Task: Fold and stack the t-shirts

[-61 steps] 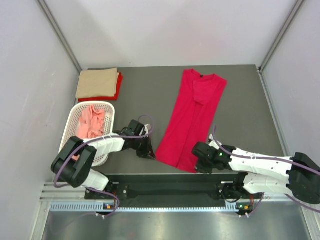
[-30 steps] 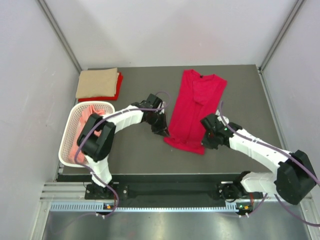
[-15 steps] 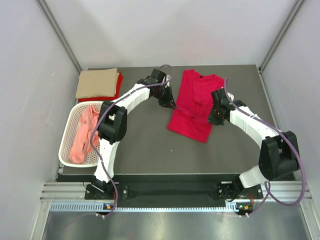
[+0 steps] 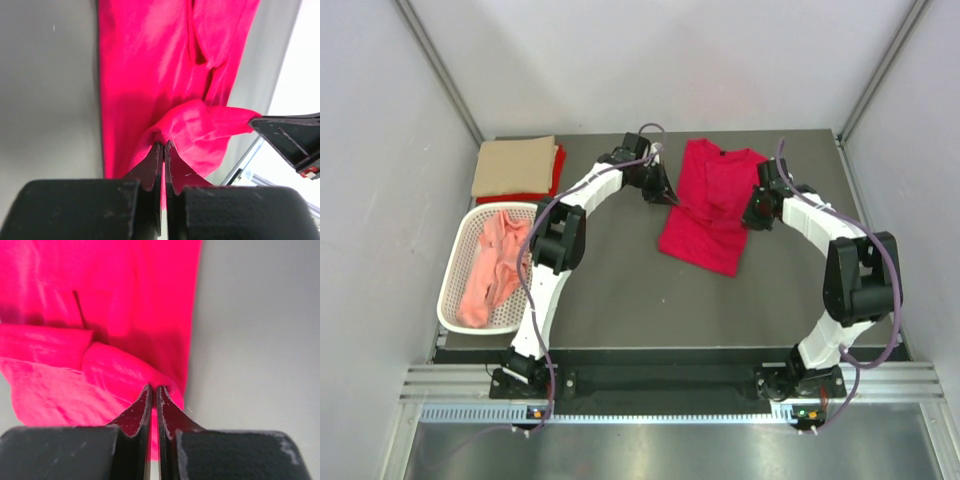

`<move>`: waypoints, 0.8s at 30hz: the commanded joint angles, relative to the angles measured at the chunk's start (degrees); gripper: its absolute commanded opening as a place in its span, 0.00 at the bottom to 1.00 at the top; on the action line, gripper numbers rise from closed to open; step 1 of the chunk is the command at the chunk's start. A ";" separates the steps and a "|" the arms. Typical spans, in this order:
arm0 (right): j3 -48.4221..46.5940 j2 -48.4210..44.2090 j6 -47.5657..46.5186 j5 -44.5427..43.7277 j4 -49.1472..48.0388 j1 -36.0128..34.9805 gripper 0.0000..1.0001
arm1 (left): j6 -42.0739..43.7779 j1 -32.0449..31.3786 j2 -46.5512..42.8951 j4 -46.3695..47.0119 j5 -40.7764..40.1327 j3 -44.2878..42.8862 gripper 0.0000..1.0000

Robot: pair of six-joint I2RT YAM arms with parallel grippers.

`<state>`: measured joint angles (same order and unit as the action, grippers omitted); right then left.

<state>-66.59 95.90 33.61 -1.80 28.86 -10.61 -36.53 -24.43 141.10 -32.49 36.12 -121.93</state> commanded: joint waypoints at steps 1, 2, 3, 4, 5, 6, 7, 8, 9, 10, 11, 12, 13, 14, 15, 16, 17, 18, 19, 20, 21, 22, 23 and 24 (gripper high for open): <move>-4.16 1.92 -1.96 2.50 -3.46 1.03 0.00 | -2.65 0.95 0.57 8.05 3.17 -2.79 0.00; -4.34 2.97 -1.96 3.12 -3.46 1.29 0.00 | -3.10 1.05 0.93 8.93 3.34 -2.79 0.00; -4.51 3.33 -1.79 3.30 -3.55 1.47 0.00 | -3.71 1.22 1.80 10.94 3.95 -2.79 0.00; -4.52 3.59 -1.88 3.30 -3.81 1.56 0.00 | -4.76 1.40 2.16 11.91 4.31 -2.79 0.00; -4.52 4.20 -1.88 3.30 -3.90 1.73 0.00 | -5.21 1.48 2.51 13.14 4.92 -2.79 0.00; -4.69 4.47 -2.05 3.21 -4.25 2.00 0.00 | -5.48 1.57 3.21 14.20 5.27 -2.87 0.00; -4.95 5.08 -2.14 3.12 -4.25 2.09 0.00 | -6.00 1.57 3.39 15.34 5.54 -2.88 0.00; -5.13 5.52 -2.14 3.03 -4.25 2.17 0.00 | -6.09 1.66 3.66 15.61 5.37 -2.88 0.00; -5.22 5.96 -2.14 2.95 -4.34 2.61 0.00 | -6.18 1.66 3.92 15.79 5.37 -2.88 0.00; -5.39 6.23 -2.05 3.03 -4.43 2.79 0.00 | -6.35 1.84 4.18 16.05 5.10 -2.88 0.00; -5.57 7.01 -1.97 3.12 -4.43 3.14 0.00 | -6.62 1.92 4.36 16.32 4.84 -2.88 0.00; -5.66 7.37 -1.79 3.38 -4.52 3.58 0.00 | -6.79 2.10 4.88 16.58 5.01 -2.96 0.00; -5.75 7.64 -1.79 3.47 -4.60 3.75 0.00 | -7.14 2.19 5.06 16.84 5.10 -3.05 0.00; -5.66 7.99 -1.79 3.39 -4.69 3.84 0.00 | -7.15 2.28 5.33 16.93 5.10 -3.23 0.00; -5.66 8.08 -1.79 3.39 -4.69 4.28 0.00 | -7.32 2.62 5.33 17.19 5.19 -3.31 0.00; -5.57 7.99 -1.61 3.39 -5.04 4.54 0.01 | -7.32 2.63 5.42 17.37 5.10 -3.40 0.00; -5.40 8.08 -1.53 3.56 -5.22 4.81 0.02 | -7.24 2.72 5.33 17.90 5.36 -3.49 0.02; -5.31 8.08 -1.44 3.91 -5.48 5.42 0.05 | -7.06 2.89 4.98 17.90 5.63 -3.49 0.05; -5.31 7.82 -1.35 4.17 -6.18 5.69 0.13 | -6.36 2.98 4.72 17.99 5.89 -3.49 0.15; -5.48 7.73 -1.52 4.52 -6.45 5.95 0.16 | -5.83 2.98 4.37 17.81 6.15 -3.58 0.19; -5.74 7.46 -1.70 5.83 -6.80 6.65 0.18 | -5.31 3.24 3.23 17.12 6.33 -3.58 0.22; -6.44 7.03 -1.87 5.93 -6.71 6.92 0.22 | -4.26 3.24 2.44 16.33 5.81 -3.58 0.24; -6.80 5.72 -2.14 5.76 -6.10 7.18 0.25 | -3.55 3.42 1.64 15.62 5.20 -3.49 0.26; -6.98 4.83 -2.40 5.50 -5.84 7.27 0.27 | -2.67 3.59 -0.36 13.18 3.01 -3.23 0.26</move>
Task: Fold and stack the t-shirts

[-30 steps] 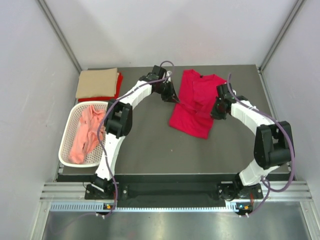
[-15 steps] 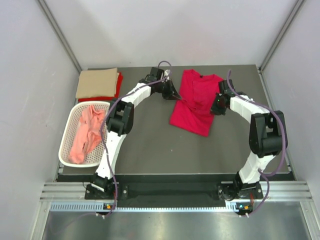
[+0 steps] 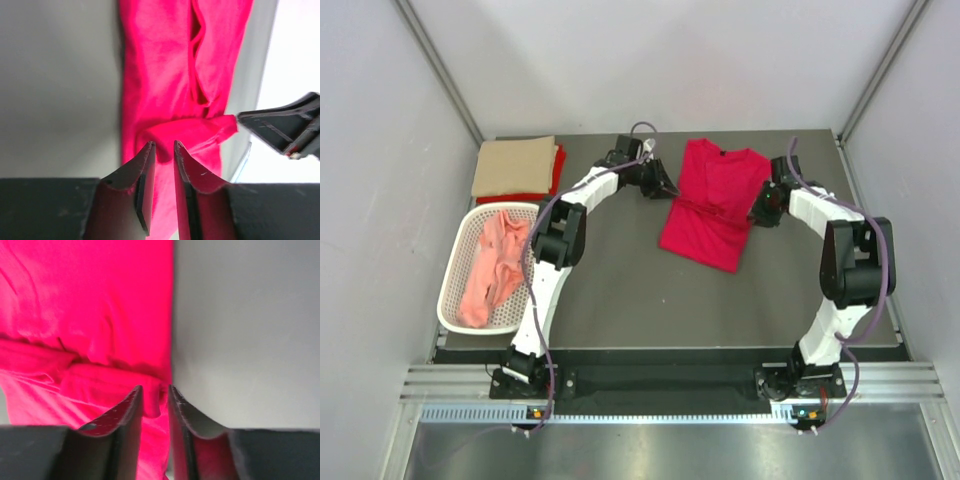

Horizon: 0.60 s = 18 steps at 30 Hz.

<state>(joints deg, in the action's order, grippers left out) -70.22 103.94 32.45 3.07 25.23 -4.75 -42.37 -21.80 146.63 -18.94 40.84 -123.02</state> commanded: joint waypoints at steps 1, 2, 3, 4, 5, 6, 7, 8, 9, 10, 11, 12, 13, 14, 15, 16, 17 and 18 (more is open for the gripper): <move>-3.44 -4.18 -1.51 0.62 -2.12 1.33 0.30 | 5.17 1.06 -7.05 -1.53 -3.03 -1.96 0.27; -3.18 -5.75 -2.03 0.97 -1.42 1.24 0.31 | 6.41 0.97 -9.49 -3.02 -4.79 -0.91 0.27; -2.91 -6.20 -2.38 2.19 -0.81 1.15 0.32 | 8.16 0.89 -10.91 -4.51 -8.02 0.23 0.27; -2.65 -6.99 -2.82 2.29 0.07 0.89 0.32 | 8.88 0.80 -12.49 -4.70 -9.36 1.80 0.26; -2.38 -7.26 -3.52 1.94 1.91 0.36 0.31 | 9.41 0.71 -15.46 -4.62 -10.33 5.56 0.25; -1.86 -7.61 -3.97 1.94 2.10 0.01 0.30 | 10.02 0.36 -16.89 -4.70 -11.30 7.51 0.25; -0.20 -8.31 -4.58 2.37 2.19 -0.34 0.27 | 11.24 0.10 -18.21 -4.27 -12.79 9.53 0.25; 0.60 -8.75 -5.54 2.64 2.19 -0.69 0.26 | 11.87 -0.17 -20.48 -4.09 -13.15 13.04 0.25; 2.26 -9.28 -5.81 2.99 2.28 -1.22 0.24 | 12.74 -0.69 -21.37 -3.91 -13.42 14.64 0.24; 3.23 -10.50 -6.25 3.43 1.75 -1.57 0.20 | 13.10 -0.96 -22.25 -3.13 -13.33 16.22 0.24; 4.11 -11.12 -7.30 3.87 1.40 -2.10 0.19 | 13.28 -1.22 -23.57 -2.43 -12.81 19.11 0.24; 5.69 -11.56 -7.74 4.92 0.70 -2.45 0.18 | 13.54 -1.75 -23.93 -1.81 -12.28 20.18 0.24; 6.31 -11.92 -8.18 5.54 -0.70 -2.80 0.15 | 13.63 -2.01 -24.11 -1.54 -11.67 20.80 0.23; 6.75 -11.92 -8.54 6.24 -1.50 -2.80 0.14 | 13.80 -2.36 -23.41 -1.63 -11.66 20.89 0.23; 7.19 -11.66 -8.63 7.64 -2.29 -3.15 0.13 | 13.72 -2.72 -22.88 -1.71 -11.49 20.63 0.23; 7.28 -10.96 -8.63 8.17 -3.60 -3.24 0.13 | 13.46 -2.89 -22.27 -1.72 -11.05 20.28 0.22; 7.20 -10.60 -8.72 8.44 -4.22 -3.51 0.12 | 13.28 -3.07 -20.87 -1.63 -10.09 19.41 0.21; 6.94 -10.08 -8.72 8.79 -4.75 -4.03 0.12 | 12.84 -3.33 -20.25 -1.71 -9.38 18.79 0.20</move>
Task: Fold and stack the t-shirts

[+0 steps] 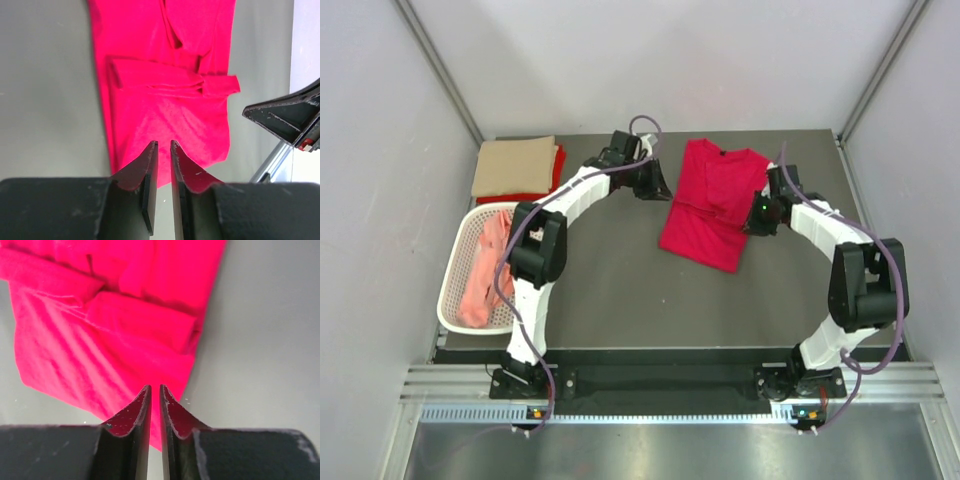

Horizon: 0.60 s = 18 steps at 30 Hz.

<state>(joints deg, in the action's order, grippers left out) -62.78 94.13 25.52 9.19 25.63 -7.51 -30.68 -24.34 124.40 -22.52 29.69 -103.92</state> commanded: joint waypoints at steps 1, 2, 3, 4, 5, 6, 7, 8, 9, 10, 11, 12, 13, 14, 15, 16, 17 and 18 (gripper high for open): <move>-0.85 0.87 -1.96 2.76 -6.19 -1.89 0.11 | 0.97 -0.97 3.29 2.13 2.73 -1.36 0.20; -1.28 1.40 -2.22 2.76 -6.38 -2.07 0.11 | 0.97 -1.15 3.83 2.05 3.00 -1.81 0.19; -2.07 2.28 -2.14 2.59 -6.38 -2.33 0.10 | 0.97 -1.50 4.27 2.05 3.26 -2.16 0.19; -2.34 3.68 -2.23 2.41 -6.47 -2.60 0.09 | 0.97 -1.59 4.80 1.96 3.35 -2.43 0.18; -2.60 4.39 -2.14 2.24 -6.82 -2.77 0.09 | 0.97 -1.85 5.24 2.04 3.44 -2.69 0.18; -2.78 5.09 -2.05 2.32 -7.17 -2.86 0.09 | 1.14 -2.03 5.41 2.05 3.44 -2.78 0.18; -2.87 6.06 -2.05 2.32 -7.69 -2.95 0.08 | 1.14 -2.12 5.50 2.05 3.27 -2.87 0.18; -2.96 6.59 -1.96 1.80 -8.48 -3.39 0.08 | 1.23 -2.12 5.76 2.05 3.01 -3.04 0.18; -3.13 6.94 -2.05 1.36 -8.66 -3.56 0.08 | 1.23 -2.03 5.85 2.22 2.57 -3.13 0.18; -3.39 7.82 -1.70 0.49 -8.66 -3.57 0.08 | 1.23 -2.12 6.29 2.31 2.56 -3.48 0.18; -3.57 8.17 -1.61 -0.83 -9.19 -3.74 0.08 | 1.15 -2.12 6.56 2.31 2.56 -3.83 0.18; -3.92 8.53 -1.44 -1.10 -9.45 -3.66 0.08 | 0.80 -2.12 6.82 2.31 2.74 -4.27 0.18; -4.19 9.23 -1.00 -1.54 -9.63 -3.74 0.08 | 0.62 -2.12 7.26 2.31 3.00 -4.88 0.18; -4.97 9.67 -0.91 -2.76 -9.72 -3.66 0.08 | 0.36 -2.12 7.26 2.40 2.92 -5.15 0.18; -5.41 9.93 -0.73 -3.12 -9.98 -3.65 0.07 | 0.18 -2.12 7.35 2.66 2.83 -5.33 0.18; -5.94 10.37 -0.56 -3.56 -10.16 -3.65 0.07 | 0.09 -2.03 7.26 3.10 2.39 -5.42 0.18; -6.47 10.64 -0.47 -4.17 -10.16 -3.65 0.07 | 0.09 -2.12 7.26 3.36 2.13 -5.50 0.18; -7.78 11.07 -0.38 -4.27 -10.16 -3.65 0.07 | -0.08 -2.12 7.35 3.54 1.95 -5.77 0.18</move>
<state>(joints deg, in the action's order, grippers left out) -65.87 104.62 24.71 7.55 19.29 -10.66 -30.52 -26.39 132.11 -22.24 31.64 -107.00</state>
